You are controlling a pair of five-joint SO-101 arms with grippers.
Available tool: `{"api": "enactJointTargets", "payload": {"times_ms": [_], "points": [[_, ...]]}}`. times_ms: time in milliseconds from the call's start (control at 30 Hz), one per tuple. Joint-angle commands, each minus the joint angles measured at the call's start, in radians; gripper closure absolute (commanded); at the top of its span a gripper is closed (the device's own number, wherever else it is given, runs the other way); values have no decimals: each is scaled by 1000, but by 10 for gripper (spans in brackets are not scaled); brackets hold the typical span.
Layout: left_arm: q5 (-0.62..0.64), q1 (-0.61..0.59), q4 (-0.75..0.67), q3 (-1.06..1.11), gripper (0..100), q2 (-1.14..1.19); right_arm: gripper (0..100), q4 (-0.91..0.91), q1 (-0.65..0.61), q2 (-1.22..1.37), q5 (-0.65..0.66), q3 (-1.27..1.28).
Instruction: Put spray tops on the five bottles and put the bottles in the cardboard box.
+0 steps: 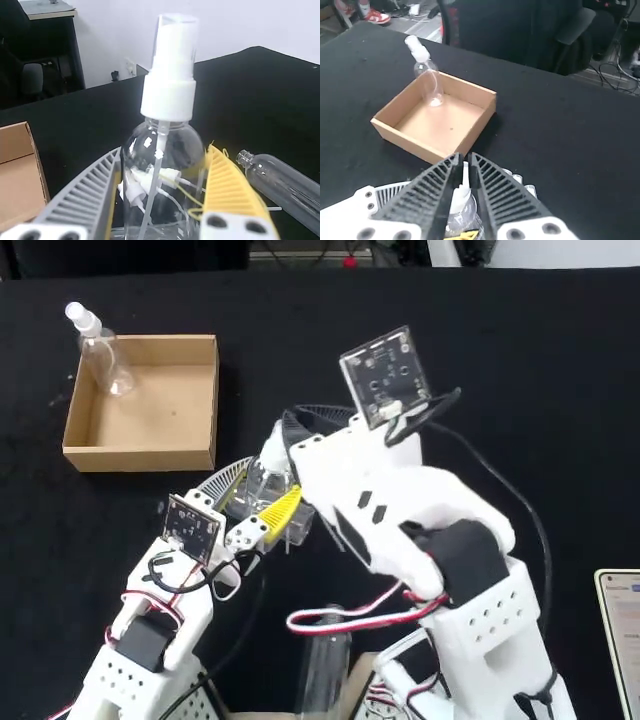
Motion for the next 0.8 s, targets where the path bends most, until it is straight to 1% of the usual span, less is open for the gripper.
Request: {"api": "enactJointTargets", "payload": {"times_ms": [0, 200, 433, 767], "points": [[3, -10, -25, 15, 830, -12, 975, -5, 15, 19, 6, 15], [3, -7, -25, 16, 830, -12, 975, -5, 9, 21, 6, 35], [3, -7, -23, 16, 830, -12, 976, 2, -115, 25, 6, 36], [3, -10, -21, 16, 830, -12, 976, 8, -115, 16, 6, 27]]}}
